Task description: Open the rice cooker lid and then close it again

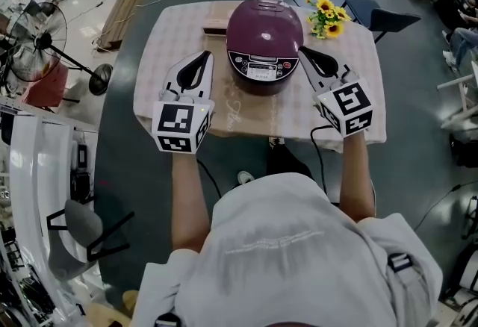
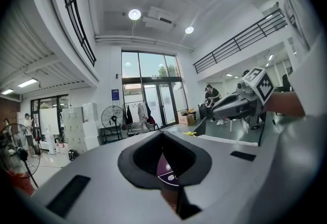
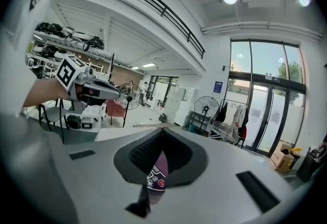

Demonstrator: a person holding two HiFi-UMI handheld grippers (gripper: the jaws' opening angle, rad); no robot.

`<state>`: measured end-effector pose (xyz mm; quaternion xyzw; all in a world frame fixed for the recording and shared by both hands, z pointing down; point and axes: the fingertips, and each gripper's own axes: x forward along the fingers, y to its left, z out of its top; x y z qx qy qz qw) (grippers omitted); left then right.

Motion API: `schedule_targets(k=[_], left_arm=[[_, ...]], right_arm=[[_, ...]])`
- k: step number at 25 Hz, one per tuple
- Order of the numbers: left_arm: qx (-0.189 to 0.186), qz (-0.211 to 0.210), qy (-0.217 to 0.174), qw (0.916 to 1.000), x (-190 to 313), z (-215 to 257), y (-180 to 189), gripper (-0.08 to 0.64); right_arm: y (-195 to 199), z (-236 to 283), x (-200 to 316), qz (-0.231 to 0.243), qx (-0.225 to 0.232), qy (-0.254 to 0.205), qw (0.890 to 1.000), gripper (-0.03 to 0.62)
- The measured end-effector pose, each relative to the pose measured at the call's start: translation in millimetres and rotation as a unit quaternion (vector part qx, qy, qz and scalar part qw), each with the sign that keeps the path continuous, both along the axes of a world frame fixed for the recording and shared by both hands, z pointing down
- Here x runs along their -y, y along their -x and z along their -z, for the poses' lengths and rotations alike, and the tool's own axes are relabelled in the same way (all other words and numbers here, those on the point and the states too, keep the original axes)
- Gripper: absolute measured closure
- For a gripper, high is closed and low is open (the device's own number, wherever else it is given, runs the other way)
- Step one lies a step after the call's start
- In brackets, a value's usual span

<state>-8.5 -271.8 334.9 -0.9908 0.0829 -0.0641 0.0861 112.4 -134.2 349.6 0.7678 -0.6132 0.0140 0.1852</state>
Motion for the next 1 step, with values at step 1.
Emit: schedule_targets(k=[1], left_arm=[[0.001,-0.002,0.001,1.0,-0.9,-1.0,-1.3,0.545]], right_arm=[[-1.0,-0.6,-0.2,-0.001,0.0,0.0,1.0,0.566]])
